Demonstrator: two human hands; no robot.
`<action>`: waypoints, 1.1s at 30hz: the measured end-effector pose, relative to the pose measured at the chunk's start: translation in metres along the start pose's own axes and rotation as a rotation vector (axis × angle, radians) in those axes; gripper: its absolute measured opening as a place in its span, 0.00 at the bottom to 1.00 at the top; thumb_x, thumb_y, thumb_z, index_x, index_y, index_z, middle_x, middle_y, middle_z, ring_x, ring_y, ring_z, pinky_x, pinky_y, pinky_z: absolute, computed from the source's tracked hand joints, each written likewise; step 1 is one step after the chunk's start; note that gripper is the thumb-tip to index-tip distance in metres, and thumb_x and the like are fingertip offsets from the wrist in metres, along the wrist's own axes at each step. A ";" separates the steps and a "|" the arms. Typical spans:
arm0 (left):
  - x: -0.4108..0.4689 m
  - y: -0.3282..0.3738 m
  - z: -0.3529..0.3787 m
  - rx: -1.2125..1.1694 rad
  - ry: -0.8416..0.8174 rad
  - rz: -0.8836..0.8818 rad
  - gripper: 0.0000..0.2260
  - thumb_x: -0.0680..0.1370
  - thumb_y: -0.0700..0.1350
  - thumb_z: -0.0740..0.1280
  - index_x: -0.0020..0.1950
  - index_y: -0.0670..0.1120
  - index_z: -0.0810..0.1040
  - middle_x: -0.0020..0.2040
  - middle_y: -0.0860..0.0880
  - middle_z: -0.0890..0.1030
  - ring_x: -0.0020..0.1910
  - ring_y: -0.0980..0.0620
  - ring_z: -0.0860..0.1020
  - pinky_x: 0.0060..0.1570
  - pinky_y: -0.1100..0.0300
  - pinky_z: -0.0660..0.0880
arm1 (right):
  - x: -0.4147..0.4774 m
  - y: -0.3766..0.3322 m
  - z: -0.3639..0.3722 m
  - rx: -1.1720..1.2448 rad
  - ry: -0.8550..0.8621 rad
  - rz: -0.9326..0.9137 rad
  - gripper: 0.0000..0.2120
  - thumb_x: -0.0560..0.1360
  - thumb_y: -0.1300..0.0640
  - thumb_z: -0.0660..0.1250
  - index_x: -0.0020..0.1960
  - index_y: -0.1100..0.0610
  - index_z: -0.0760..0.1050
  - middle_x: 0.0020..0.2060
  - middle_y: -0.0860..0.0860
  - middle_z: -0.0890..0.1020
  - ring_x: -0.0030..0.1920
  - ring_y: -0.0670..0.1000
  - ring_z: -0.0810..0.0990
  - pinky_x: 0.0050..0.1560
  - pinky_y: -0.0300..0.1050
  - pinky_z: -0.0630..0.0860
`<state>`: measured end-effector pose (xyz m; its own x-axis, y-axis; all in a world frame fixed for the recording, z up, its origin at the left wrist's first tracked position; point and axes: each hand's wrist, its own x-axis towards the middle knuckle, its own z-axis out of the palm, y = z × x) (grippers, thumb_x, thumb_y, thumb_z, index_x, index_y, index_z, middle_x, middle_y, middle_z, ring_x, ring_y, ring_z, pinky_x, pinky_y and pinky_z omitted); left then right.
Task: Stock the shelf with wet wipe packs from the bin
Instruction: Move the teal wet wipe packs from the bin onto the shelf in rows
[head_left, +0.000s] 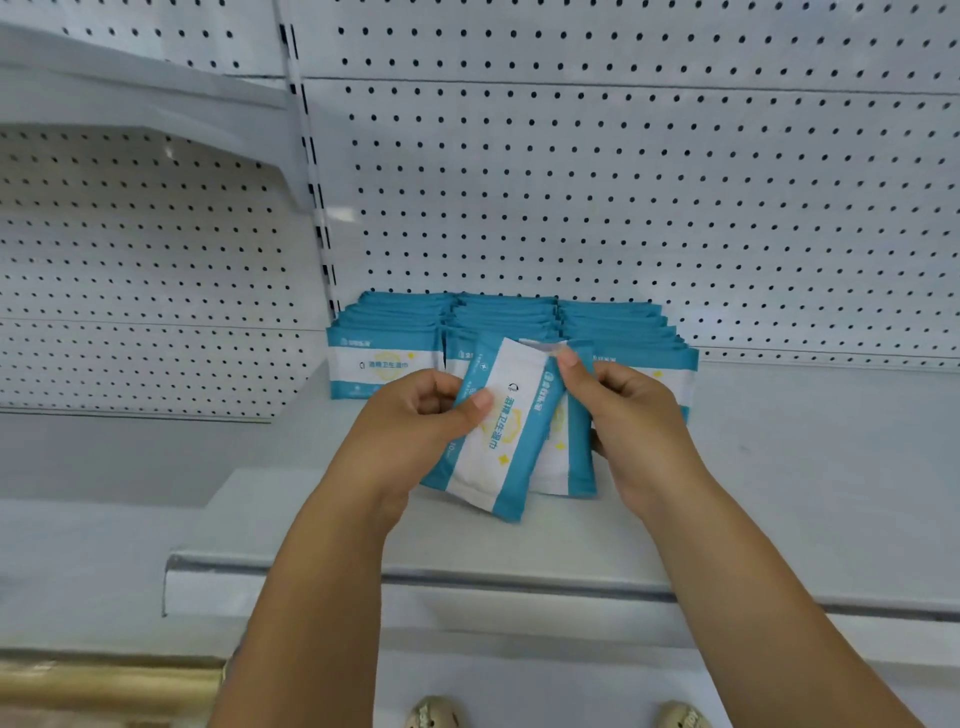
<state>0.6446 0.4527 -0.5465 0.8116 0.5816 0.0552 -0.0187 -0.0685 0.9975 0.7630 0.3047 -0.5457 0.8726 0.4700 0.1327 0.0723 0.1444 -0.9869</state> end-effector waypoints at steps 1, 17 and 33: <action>0.001 -0.001 -0.004 -0.047 0.036 -0.017 0.08 0.75 0.48 0.74 0.50 0.46 0.82 0.47 0.50 0.87 0.50 0.50 0.85 0.52 0.54 0.78 | 0.001 0.000 0.001 0.023 0.010 0.011 0.28 0.72 0.41 0.75 0.47 0.68 0.75 0.48 0.65 0.82 0.44 0.56 0.80 0.54 0.59 0.80; -0.003 -0.008 -0.024 -0.528 0.258 0.025 0.18 0.77 0.36 0.71 0.65 0.46 0.75 0.56 0.45 0.85 0.53 0.45 0.85 0.45 0.50 0.83 | 0.003 0.003 0.032 0.107 -0.088 0.239 0.19 0.77 0.49 0.71 0.55 0.66 0.78 0.46 0.55 0.88 0.46 0.53 0.87 0.45 0.49 0.84; 0.031 -0.019 -0.075 -0.013 0.506 0.100 0.07 0.75 0.42 0.75 0.48 0.47 0.79 0.47 0.49 0.84 0.44 0.53 0.84 0.42 0.63 0.82 | 0.020 0.008 0.054 -0.096 0.108 0.034 0.29 0.68 0.35 0.73 0.40 0.62 0.71 0.47 0.67 0.80 0.40 0.61 0.81 0.51 0.57 0.83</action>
<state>0.6260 0.5328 -0.5607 0.4211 0.8925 0.1617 -0.0916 -0.1354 0.9865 0.7556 0.3623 -0.5463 0.9220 0.3759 0.0929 0.0826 0.0436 -0.9956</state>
